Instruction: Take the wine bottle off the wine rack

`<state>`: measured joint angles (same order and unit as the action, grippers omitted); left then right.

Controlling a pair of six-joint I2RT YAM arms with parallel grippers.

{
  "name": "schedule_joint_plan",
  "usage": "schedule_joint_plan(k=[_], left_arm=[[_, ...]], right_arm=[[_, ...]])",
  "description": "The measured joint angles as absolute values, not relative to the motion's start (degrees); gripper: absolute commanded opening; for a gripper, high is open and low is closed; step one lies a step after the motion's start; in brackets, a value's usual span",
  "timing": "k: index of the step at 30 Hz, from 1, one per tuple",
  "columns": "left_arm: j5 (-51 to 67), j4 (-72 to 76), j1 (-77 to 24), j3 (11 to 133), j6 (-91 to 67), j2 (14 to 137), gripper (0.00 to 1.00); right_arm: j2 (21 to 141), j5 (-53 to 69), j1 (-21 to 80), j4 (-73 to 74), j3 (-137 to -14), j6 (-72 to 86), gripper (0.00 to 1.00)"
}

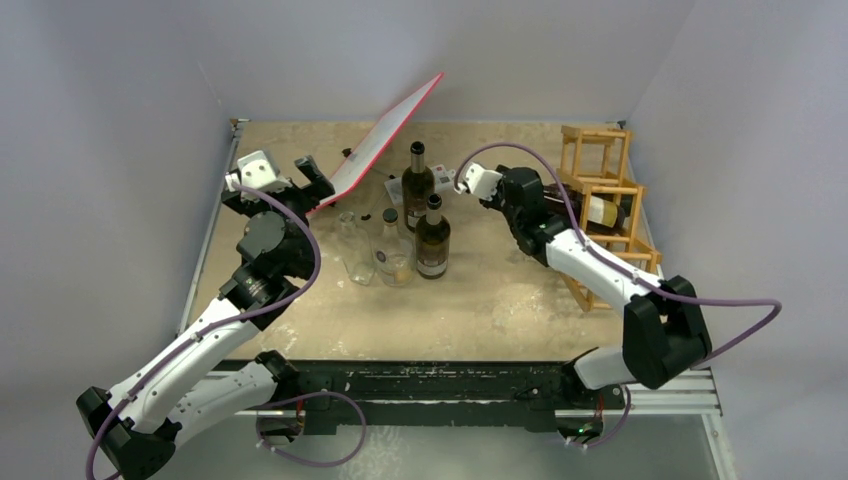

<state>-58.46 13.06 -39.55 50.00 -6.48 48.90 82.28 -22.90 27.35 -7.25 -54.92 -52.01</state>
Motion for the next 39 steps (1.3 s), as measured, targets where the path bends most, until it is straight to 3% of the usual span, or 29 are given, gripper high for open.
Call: schedule_joint_plan(k=[10, 23, 39], left_arm=[[-58.3, 13.06, -39.51, 50.0, -6.48, 48.88, 0.98], [-58.24, 13.06, -39.51, 50.0, -6.5, 48.9, 0.98], [-58.02, 13.06, -39.38, 50.0, -6.52, 48.9, 0.98]], right_arm=[[76.71, -17.54, 28.75, -9.5, -47.51, -59.24, 0.0], [76.79, -10.68, 30.06, -4.89, -46.96, -64.34, 0.0], [72.55, -3.05, 30.22, -5.39, -46.98, -59.59, 0.0]])
